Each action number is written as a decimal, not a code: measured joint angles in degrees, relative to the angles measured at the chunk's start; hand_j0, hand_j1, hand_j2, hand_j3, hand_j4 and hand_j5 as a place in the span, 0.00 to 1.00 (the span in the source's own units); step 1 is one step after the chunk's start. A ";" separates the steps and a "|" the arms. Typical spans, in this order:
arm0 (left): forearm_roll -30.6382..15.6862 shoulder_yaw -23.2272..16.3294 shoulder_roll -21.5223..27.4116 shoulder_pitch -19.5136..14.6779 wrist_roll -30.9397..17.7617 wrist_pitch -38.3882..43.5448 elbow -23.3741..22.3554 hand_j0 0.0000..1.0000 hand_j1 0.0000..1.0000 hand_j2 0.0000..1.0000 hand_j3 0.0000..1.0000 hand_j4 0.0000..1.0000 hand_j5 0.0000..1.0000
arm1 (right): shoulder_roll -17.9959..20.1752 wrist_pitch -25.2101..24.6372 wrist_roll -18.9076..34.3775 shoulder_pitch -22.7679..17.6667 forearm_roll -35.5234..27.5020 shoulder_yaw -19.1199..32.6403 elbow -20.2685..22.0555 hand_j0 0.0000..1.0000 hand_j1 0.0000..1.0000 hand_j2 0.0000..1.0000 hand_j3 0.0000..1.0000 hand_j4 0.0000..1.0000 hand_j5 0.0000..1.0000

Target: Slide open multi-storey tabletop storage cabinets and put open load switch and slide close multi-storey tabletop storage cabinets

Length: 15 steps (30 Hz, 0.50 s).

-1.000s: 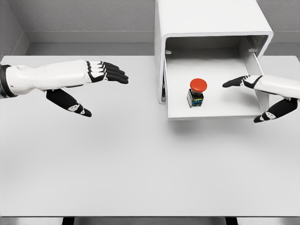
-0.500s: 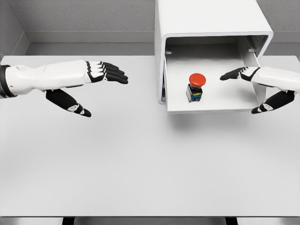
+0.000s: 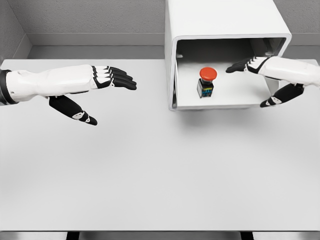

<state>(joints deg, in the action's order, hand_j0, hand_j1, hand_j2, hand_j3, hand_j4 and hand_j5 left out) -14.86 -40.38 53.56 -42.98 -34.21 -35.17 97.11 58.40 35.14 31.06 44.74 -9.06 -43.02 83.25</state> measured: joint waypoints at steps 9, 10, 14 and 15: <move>0.01 0.01 0.00 0.00 0.00 0.00 0.06 1.00 1.00 1.00 1.00 1.00 1.00 | -3.92 -0.25 -0.10 2.20 2.27 0.11 -4.48 1.00 1.00 1.00 1.00 1.00 1.00; 0.01 0.01 0.00 0.00 0.00 0.00 0.07 1.00 1.00 1.00 1.00 1.00 1.00 | -4.05 -0.32 -0.18 2.20 2.30 0.16 -4.57 1.00 1.00 1.00 1.00 1.00 1.00; 0.01 0.00 -0.04 0.00 0.00 0.00 0.09 1.00 1.00 1.00 1.00 1.00 1.00 | -3.86 -0.30 -0.15 2.20 2.44 0.19 -4.22 1.00 1.00 1.00 1.00 1.00 1.00; 0.01 -0.03 -0.04 0.00 0.00 0.00 0.09 1.00 1.00 1.00 1.00 1.00 1.00 | -3.62 -0.23 -0.06 2.20 2.51 0.14 -4.08 1.00 1.00 1.00 1.00 1.00 1.00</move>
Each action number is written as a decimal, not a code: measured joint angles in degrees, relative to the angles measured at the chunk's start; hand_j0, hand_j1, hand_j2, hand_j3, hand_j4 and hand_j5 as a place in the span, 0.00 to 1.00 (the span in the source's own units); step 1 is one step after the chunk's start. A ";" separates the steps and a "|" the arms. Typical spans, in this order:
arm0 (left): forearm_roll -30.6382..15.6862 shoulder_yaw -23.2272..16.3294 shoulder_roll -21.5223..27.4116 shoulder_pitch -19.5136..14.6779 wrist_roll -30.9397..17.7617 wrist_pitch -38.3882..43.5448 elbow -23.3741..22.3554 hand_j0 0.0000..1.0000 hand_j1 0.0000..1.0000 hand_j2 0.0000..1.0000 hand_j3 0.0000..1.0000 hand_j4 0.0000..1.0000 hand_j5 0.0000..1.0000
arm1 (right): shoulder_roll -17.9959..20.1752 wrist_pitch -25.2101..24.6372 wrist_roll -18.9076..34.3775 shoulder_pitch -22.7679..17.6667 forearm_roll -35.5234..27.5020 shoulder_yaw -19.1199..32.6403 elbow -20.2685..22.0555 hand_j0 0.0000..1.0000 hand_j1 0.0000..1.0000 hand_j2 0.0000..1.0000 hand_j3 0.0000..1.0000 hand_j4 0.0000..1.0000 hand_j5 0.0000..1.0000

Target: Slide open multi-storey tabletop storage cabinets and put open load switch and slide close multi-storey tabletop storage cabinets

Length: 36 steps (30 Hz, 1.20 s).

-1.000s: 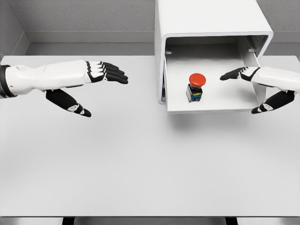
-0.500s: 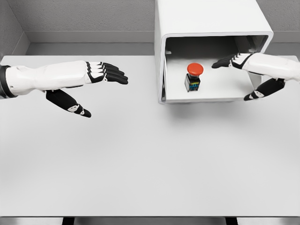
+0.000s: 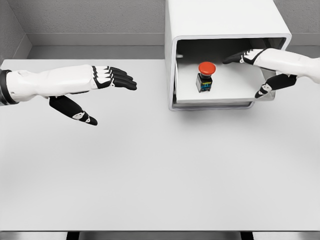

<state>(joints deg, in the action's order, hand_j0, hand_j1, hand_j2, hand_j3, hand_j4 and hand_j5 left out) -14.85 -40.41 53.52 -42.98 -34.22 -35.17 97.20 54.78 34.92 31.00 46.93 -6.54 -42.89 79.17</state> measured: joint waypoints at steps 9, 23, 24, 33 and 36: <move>0.00 -0.01 -0.01 0.09 0.00 0.00 0.00 1.00 1.00 1.00 1.00 1.00 1.00 | 3.20 0.23 0.15 0.18 0.03 -0.04 2.32 1.00 1.00 1.00 1.00 1.00 1.00; -0.08 0.03 -0.04 0.00 0.00 0.00 0.05 1.00 1.00 1.00 1.00 1.00 1.00 | 3.85 0.24 0.18 -2.64 -2.41 -0.28 2.79 1.00 1.00 1.00 1.00 1.00 1.00; -0.08 0.03 -0.02 0.00 0.00 0.00 0.04 1.00 1.00 1.00 1.00 1.00 1.00 | 3.27 0.23 0.21 -2.55 -2.16 -0.30 2.12 1.00 1.00 1.00 1.00 1.00 1.00; -0.09 0.01 0.04 0.09 0.00 0.00 0.08 1.00 1.00 1.00 1.00 1.00 1.00 | 0.16 0.23 0.22 -1.14 0.44 -0.26 -0.38 1.00 1.00 1.00 1.00 1.00 1.00; -0.09 0.02 0.04 0.09 0.00 0.00 0.09 1.00 1.00 1.00 1.00 1.00 1.00 | -1.31 0.23 0.30 -0.44 0.92 -0.29 -1.79 1.00 1.00 1.00 1.00 1.00 1.00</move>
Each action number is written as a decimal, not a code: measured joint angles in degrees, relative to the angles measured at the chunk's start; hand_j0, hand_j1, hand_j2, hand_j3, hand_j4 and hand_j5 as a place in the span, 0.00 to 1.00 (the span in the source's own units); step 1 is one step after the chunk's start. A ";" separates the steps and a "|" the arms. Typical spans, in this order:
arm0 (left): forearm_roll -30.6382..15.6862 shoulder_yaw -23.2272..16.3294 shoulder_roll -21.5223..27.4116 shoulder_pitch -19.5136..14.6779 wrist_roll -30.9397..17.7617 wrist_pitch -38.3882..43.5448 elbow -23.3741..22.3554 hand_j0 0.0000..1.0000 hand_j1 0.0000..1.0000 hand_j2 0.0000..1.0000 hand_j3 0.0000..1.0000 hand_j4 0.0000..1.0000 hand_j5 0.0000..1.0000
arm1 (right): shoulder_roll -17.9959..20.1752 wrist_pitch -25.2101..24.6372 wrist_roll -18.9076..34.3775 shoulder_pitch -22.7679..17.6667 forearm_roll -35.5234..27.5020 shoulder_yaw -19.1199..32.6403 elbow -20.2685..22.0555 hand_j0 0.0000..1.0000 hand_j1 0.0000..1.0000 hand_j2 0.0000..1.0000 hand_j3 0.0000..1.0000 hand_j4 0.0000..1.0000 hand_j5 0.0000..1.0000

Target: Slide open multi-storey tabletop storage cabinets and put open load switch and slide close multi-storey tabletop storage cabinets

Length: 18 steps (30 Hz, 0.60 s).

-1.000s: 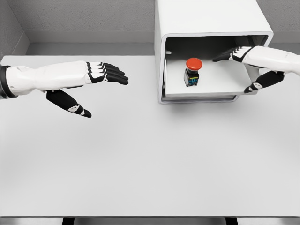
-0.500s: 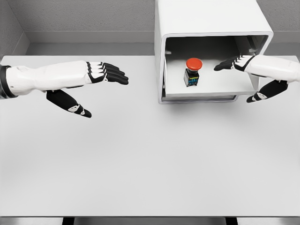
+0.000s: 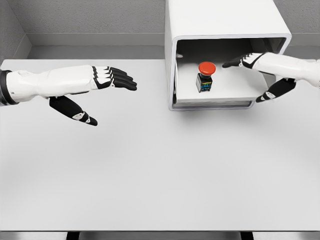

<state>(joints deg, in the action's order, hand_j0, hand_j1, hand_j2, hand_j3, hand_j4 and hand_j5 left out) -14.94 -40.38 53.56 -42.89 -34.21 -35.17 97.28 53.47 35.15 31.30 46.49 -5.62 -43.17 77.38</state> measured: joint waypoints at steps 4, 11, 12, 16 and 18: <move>0.00 0.01 0.01 0.00 0.00 0.00 0.02 1.00 1.00 1.00 1.00 1.00 1.00 | -1.64 0.00 -0.02 0.53 1.35 0.00 -1.25 1.00 1.00 1.00 1.00 1.00 1.00; 0.00 0.01 0.07 0.00 0.00 0.00 0.12 1.00 1.00 1.00 1.00 1.00 1.00 | -3.26 0.00 -0.08 2.73 2.51 -0.07 -5.26 1.00 1.00 1.00 1.00 1.00 1.00; 0.00 0.03 0.09 0.00 0.00 0.01 0.15 1.00 1.00 1.00 1.00 1.00 1.00 | -3.32 0.37 0.22 2.90 2.47 -0.13 -5.54 1.00 1.00 1.00 1.00 1.00 1.00; 0.00 0.02 0.09 0.00 0.00 0.00 0.17 1.00 1.00 1.00 1.00 1.00 1.00 | -3.13 0.21 -0.15 2.55 2.65 0.00 -4.99 1.00 1.00 1.00 1.00 1.00 1.00; 0.00 0.00 0.09 0.00 0.00 0.00 0.18 1.00 1.00 1.00 1.00 1.00 1.00 | -2.56 0.12 -0.20 2.29 2.78 0.04 -3.71 1.00 1.00 1.00 1.00 1.00 1.00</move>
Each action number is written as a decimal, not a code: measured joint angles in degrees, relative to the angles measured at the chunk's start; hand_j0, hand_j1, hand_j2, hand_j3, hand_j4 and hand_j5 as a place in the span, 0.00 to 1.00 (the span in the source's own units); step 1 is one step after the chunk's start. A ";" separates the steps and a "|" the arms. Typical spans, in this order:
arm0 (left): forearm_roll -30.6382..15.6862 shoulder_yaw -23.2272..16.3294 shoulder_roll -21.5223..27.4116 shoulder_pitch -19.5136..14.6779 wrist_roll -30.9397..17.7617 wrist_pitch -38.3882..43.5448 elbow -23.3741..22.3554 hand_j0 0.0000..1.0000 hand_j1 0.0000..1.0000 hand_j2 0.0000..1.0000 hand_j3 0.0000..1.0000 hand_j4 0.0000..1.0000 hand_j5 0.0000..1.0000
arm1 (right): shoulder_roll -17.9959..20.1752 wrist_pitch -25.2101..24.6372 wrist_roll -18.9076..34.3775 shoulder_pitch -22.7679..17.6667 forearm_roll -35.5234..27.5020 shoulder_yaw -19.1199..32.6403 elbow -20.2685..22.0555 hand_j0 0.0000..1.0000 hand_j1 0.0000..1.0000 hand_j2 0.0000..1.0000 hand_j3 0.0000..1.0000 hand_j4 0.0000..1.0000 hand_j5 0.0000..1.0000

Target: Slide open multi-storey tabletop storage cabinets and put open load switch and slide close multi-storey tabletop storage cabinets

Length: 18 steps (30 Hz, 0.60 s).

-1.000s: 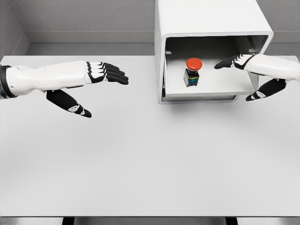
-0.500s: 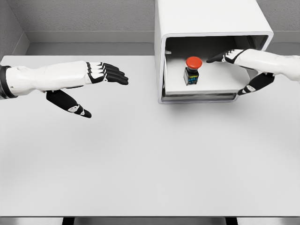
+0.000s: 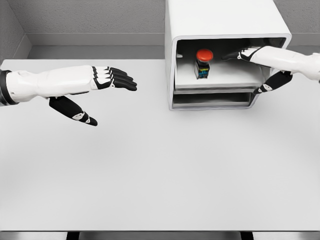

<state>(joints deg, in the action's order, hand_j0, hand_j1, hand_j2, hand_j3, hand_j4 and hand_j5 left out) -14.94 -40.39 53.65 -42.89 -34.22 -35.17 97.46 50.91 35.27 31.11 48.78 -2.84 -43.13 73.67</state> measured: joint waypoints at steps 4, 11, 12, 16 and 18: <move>0.01 0.00 0.00 0.00 0.00 -0.01 0.00 1.00 1.00 1.00 1.00 1.00 1.00 | 3.20 -0.03 -0.13 -0.70 -0.40 0.11 3.61 1.00 1.00 1.00 1.00 1.00 1.00; -0.06 0.09 0.64 0.00 0.00 0.00 0.21 1.00 1.00 1.00 1.00 1.00 1.00 | 10.65 -0.09 -0.15 -4.57 -4.09 0.12 12.98 1.00 1.00 1.00 1.00 1.00 1.00; -0.09 0.14 0.70 0.00 0.00 -0.01 0.22 1.00 1.00 1.00 1.00 1.00 1.00 | 11.56 -0.10 -0.15 -5.27 -4.44 0.12 14.56 1.00 1.00 1.00 1.00 1.00 1.00; -0.11 0.31 0.79 0.00 0.00 0.00 0.25 1.00 1.00 1.00 1.00 1.00 1.00 | 15.47 -0.08 -0.20 -9.48 -5.43 0.05 18.92 1.00 1.00 1.00 1.00 1.00 1.00; -0.10 0.30 0.79 0.00 0.00 0.00 0.26 1.00 1.00 1.00 1.00 1.00 1.00 | 16.82 -0.08 -0.21 -11.69 -5.66 0.03 19.74 1.00 1.00 1.00 1.00 1.00 1.00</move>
<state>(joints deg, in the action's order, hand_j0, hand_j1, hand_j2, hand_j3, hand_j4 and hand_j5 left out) -15.03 -40.09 54.44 -42.89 -34.22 -35.17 97.72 67.73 35.18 30.89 37.09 -8.50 -43.11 93.41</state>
